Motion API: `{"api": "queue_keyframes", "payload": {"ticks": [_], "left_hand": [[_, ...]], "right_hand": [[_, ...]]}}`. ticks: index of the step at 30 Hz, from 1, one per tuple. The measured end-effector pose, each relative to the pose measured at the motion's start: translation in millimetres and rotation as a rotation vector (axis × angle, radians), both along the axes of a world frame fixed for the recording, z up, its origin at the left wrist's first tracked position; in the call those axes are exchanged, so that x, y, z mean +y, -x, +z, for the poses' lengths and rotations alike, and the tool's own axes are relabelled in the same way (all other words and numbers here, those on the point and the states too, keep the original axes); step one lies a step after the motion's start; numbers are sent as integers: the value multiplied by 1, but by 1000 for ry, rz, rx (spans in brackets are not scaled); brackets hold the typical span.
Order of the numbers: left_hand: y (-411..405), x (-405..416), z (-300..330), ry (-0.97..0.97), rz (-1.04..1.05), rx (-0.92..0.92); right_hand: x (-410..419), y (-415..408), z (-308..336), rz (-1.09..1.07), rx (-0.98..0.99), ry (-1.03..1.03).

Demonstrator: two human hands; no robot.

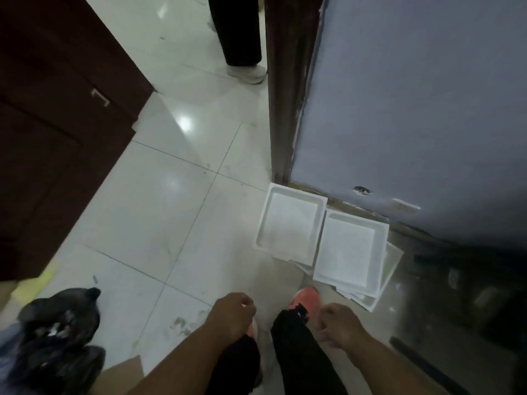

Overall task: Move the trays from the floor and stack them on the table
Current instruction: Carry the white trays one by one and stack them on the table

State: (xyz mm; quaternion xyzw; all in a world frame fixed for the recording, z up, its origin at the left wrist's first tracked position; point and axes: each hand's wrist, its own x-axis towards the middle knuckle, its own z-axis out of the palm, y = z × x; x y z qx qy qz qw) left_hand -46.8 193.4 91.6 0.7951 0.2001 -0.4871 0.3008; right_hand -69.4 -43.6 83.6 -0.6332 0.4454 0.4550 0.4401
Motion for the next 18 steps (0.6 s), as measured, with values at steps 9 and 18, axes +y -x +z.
{"api": "queue_keyframes", "payload": {"ticks": [9,18], "left_hand": [[-90,-2,-189,-135,-405,-41],[-200,-12,-366,-254,-251,-187]], "right_hand": [[-12,-73,-194,-414,4,92],[39,-100,-365,-1053,134,47]]}}
